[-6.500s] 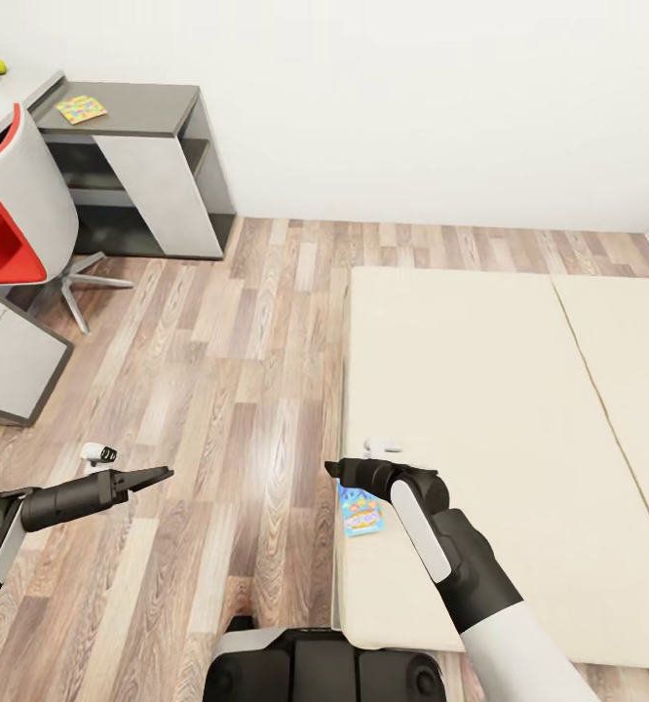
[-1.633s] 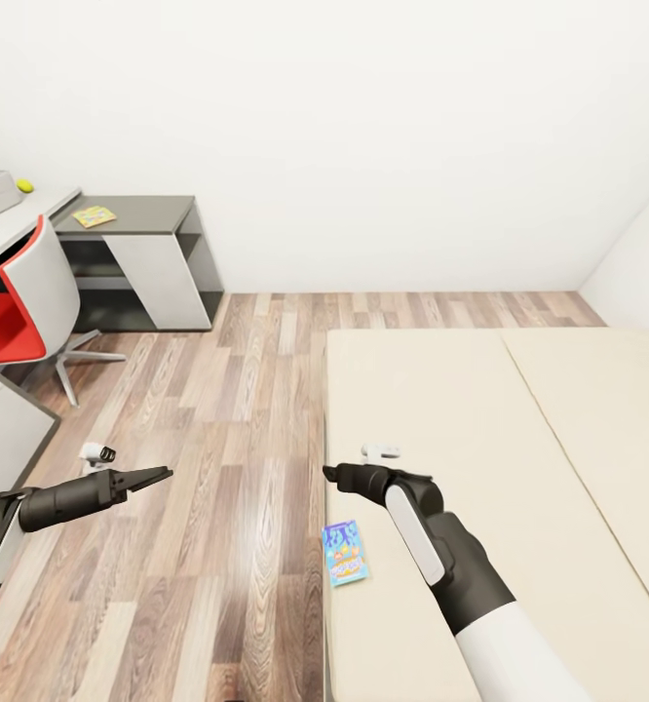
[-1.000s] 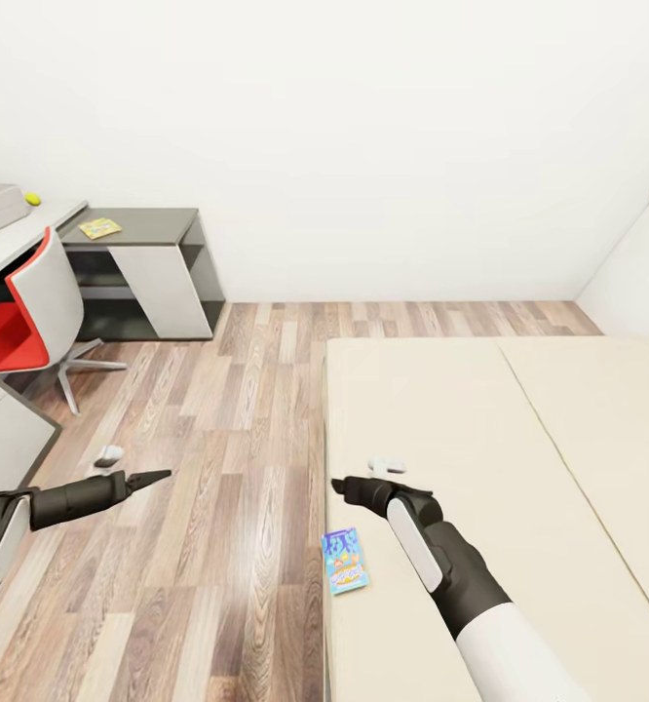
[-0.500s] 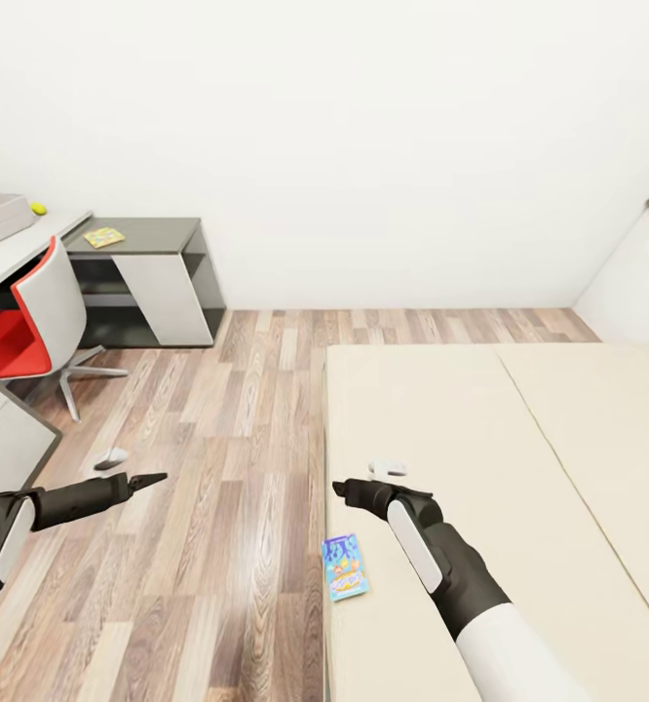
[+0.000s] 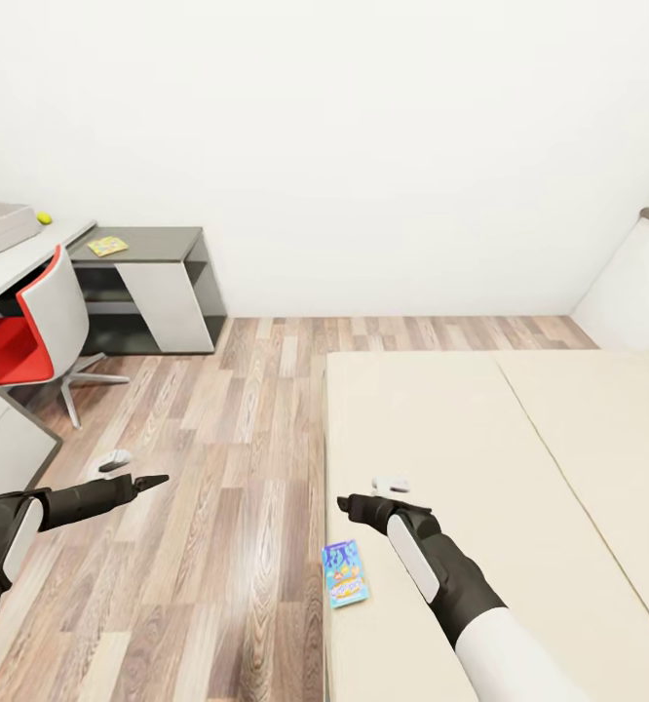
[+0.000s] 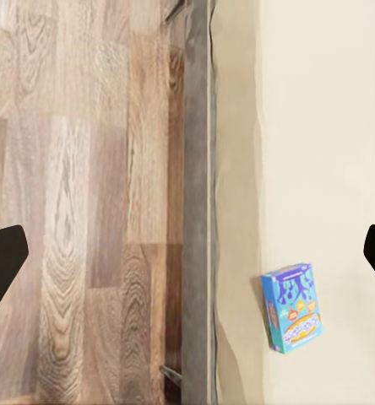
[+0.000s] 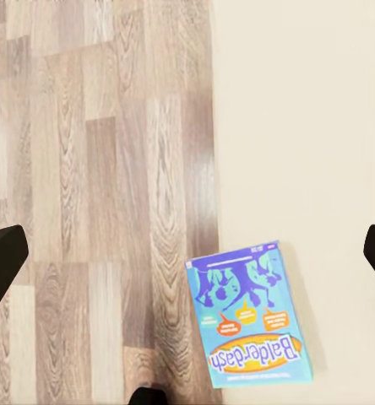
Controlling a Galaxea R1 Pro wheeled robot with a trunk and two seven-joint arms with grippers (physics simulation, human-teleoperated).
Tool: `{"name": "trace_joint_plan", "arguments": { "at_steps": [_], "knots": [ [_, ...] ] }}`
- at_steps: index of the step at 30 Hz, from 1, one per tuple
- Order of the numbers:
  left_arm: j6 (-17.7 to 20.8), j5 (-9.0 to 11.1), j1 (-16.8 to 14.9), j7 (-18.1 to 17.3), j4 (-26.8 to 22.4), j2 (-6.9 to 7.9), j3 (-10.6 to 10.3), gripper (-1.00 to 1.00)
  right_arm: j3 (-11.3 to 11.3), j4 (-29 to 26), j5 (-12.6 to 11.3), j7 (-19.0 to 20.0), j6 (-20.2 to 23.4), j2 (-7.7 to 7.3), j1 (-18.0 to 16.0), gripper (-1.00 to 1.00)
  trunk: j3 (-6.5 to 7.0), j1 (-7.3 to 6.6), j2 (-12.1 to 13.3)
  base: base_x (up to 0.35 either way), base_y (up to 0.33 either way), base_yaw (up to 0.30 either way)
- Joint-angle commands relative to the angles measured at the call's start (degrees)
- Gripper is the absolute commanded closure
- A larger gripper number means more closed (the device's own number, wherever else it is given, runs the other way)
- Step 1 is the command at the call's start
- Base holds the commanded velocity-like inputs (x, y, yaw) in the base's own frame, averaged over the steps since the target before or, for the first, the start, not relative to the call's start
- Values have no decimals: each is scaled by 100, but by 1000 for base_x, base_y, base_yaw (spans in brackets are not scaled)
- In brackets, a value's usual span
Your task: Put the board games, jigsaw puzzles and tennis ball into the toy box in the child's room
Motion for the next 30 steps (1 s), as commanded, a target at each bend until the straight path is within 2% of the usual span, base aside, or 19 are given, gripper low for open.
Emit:
{"name": "trace_joint_plan", "arguments": {
  "at_steps": [1,13,20,25,30],
  "knots": [
    [34,16,-5,-9,0,-1,8,-100,14,-3,-60,-55,14,-2,-4,-100,0,3,-10,0,0,0],
    [34,16,-6,-8,0,-3,21,-100,14,18,-60,-55,-15,-14,-4,-100,115,3,-10,0,0,0],
    [34,16,-6,2,0,-4,21,-100,14,194,-60,-54,-296,-19,-5,-100,182,3,-10,0,0,0],
    [34,16,-6,197,0,-10,15,-100,14,623,-60,-49,-640,-25,-64,-100,230,3,-10,0,0,0],
    [34,23,-6,475,0,-40,8,-100,14,841,-60,-48,-735,-27,-101,-100,277,3,-10,0,0,0]
  ]
}}
